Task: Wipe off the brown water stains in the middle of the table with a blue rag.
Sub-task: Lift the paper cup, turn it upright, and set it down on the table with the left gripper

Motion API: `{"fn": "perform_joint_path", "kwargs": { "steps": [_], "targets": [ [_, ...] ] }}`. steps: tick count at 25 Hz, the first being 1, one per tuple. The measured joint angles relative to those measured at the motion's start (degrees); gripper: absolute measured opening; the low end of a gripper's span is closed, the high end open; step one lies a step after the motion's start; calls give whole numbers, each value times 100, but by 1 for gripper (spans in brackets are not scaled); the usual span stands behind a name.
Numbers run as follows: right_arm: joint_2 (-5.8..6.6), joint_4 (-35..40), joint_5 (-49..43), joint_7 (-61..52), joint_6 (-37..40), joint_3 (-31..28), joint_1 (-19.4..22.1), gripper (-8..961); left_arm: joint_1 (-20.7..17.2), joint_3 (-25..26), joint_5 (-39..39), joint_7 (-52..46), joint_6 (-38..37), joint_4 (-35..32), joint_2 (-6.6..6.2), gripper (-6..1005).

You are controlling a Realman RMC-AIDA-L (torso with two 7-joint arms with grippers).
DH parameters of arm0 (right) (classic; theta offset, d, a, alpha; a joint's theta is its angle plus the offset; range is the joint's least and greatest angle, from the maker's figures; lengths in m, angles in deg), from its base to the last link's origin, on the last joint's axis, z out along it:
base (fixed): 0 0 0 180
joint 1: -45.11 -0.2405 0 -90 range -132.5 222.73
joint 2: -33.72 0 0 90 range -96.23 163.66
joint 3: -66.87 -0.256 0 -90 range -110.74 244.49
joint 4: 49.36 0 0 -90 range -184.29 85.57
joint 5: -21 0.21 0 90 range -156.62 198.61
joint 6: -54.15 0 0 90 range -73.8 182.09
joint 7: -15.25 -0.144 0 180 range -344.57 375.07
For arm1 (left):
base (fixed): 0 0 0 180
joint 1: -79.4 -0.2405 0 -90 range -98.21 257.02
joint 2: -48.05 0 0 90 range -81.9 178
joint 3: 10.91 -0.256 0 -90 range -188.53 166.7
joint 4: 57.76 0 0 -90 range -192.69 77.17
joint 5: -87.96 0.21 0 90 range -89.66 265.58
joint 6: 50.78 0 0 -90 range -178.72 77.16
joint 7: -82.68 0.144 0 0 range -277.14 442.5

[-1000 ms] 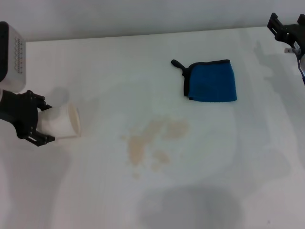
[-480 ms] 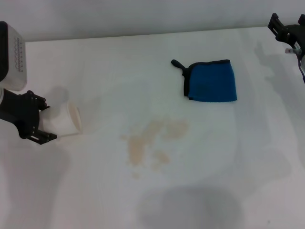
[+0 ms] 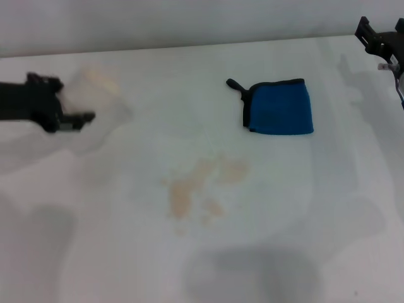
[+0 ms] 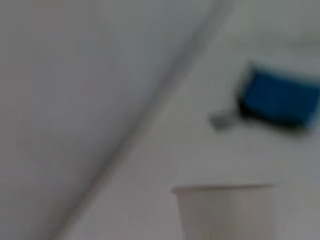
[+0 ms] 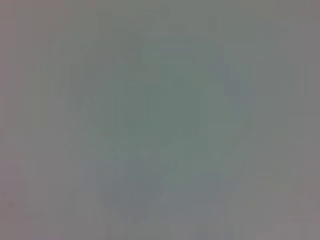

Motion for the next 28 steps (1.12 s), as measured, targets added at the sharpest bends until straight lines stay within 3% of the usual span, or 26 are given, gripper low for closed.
{"fn": "perform_joint_path", "kwargs": {
  "steps": [4,8,14,18,22,28],
  "targets": [
    [0,12,0,7,0,0,-1,803,-670,0,-1723,188,-108,-250,-7,646],
    [0,19,0,21,0,-1,-15,802,-1528,6,-3306,869,-93,-1061,23,637],
    [0,19,-17,32,20,20,-42,801,-2456,14,-4752,1804,-55,-2160,45,636],
    [0,19,-33,34,19,31,-42,800,-3022,25,-5639,3073,153,-3171,64,635],
    [0,16,-44,35,19,47,-15,799,-3341,34,-6324,4267,656,-3958,87,636],
    [0,16,-45,24,17,53,-1,798,-3427,53,-6834,4819,1310,-4359,105,637]
  ]
}}
